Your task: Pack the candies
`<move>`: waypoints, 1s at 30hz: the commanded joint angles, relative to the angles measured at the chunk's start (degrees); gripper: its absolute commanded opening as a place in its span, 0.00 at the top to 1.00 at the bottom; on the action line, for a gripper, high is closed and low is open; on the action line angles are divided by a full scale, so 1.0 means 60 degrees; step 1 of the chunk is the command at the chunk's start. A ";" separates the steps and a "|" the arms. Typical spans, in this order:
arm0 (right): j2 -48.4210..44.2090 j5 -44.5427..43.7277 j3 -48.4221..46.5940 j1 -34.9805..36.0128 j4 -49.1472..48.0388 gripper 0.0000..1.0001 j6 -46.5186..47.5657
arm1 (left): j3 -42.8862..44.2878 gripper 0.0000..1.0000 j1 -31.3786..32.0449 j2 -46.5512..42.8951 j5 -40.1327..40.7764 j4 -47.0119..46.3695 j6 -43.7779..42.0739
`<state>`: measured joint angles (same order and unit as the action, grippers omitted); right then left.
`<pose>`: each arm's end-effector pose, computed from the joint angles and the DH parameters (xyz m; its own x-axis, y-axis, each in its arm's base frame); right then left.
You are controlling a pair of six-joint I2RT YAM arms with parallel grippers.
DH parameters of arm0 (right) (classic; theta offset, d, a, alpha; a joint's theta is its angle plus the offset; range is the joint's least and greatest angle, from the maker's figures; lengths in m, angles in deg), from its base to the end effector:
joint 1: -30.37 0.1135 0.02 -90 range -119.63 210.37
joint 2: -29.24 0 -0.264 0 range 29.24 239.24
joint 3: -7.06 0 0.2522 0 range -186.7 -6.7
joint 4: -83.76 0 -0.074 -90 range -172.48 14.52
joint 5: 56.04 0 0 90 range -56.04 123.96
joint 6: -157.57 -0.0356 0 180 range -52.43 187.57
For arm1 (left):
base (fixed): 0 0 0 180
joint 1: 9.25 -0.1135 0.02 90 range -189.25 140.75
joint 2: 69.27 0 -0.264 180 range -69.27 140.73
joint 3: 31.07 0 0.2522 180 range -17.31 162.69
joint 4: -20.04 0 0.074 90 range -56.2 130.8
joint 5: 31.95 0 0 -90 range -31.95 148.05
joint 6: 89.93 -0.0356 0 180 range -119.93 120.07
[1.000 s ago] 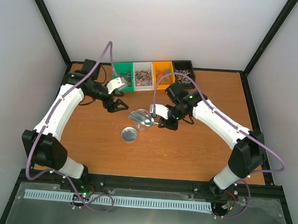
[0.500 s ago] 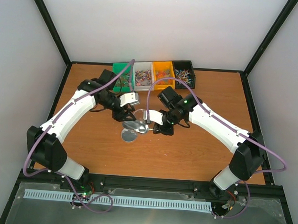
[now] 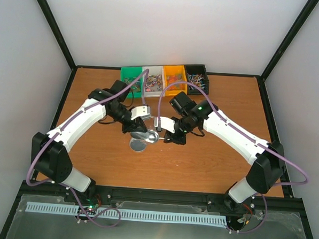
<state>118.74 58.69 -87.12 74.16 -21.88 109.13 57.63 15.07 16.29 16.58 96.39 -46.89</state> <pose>0.2106 0.2225 0.2983 -0.0200 -0.8539 -0.5201 -0.9979 -0.0151 0.0632 0.2459 -0.1370 0.2941 -0.2425 0.7106 -0.6605 0.9672 0.1241 -0.2216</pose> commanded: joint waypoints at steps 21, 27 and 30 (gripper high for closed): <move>-0.1317 0.5870 -0.0087 -0.2231 -0.2320 0.47 -0.2010 | -0.0230 0.99 -0.1196 -0.1194 -0.4062 -0.2941 0.2400; -0.1395 0.5754 -0.0166 -0.2237 -0.2294 0.62 -0.2075 | -0.0232 0.99 -0.1197 -0.1177 -0.4157 -0.2885 0.2362; -0.1383 0.5726 -0.0253 -0.2230 -0.2242 0.64 -0.2079 | -0.0243 0.99 -0.1196 -0.1143 -0.4246 -0.2836 0.2287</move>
<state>111.35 91.83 -86.67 60.87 -34.80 97.20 55.60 7.90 9.95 -5.59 80.89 -33.33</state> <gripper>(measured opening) 0.363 0.040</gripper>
